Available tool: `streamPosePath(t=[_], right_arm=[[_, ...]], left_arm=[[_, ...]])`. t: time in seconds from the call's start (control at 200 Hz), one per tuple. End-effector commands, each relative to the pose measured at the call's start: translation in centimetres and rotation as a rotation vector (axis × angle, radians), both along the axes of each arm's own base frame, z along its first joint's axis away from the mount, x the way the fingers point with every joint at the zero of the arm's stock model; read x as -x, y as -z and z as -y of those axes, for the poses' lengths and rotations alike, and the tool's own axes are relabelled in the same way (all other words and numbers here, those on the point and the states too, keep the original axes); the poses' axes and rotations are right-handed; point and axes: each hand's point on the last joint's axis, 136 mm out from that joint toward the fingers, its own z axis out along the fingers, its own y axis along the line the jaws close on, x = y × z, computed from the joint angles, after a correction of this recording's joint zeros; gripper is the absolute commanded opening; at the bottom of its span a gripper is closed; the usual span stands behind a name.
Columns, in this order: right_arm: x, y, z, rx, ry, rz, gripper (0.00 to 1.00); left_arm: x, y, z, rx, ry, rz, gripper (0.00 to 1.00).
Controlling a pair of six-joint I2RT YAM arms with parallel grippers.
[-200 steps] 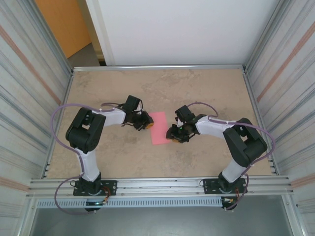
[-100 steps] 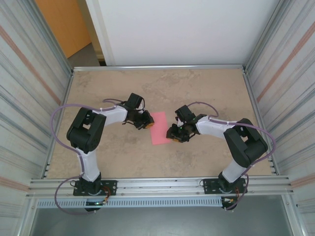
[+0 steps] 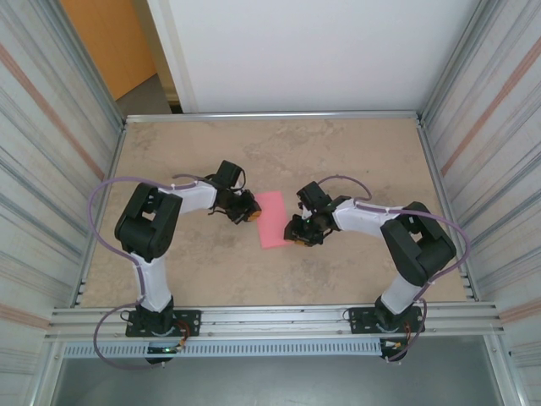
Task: Fold a paper plane with a square sheet of paper (pick it up from the middle)
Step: Fold the triangle a second time at the center of the table.
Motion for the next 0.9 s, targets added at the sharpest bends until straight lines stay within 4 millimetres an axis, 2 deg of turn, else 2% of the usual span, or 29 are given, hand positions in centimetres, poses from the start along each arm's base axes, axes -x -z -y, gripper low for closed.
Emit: streamPosePath(t=[0.0, 0.416, 0.682, 0.897], right_arm=[[-0.1, 0.0, -0.2, 0.025, -0.03, 0.006, 0.35], [-0.2, 0.2, -1.0, 0.0, -0.051, -0.001, 0.35], [-0.9, -0.9, -1.7, -0.085, -0.036, 0.028, 0.32], [-1.4, -0.9, -1.8, -0.128, -0.012, 0.016, 0.32]], left_arm=[[1.9, 2.9, -1.9, -0.072, -0.032, -0.111, 0.13], [2.1, 3.3, -1.8, -0.07, -0.026, -0.124, 0.13], [2.1, 3.4, -1.7, -0.065, -0.02, -0.122, 0.13], [2.0, 3.3, -1.6, -0.061, -0.017, -0.119, 0.13]])
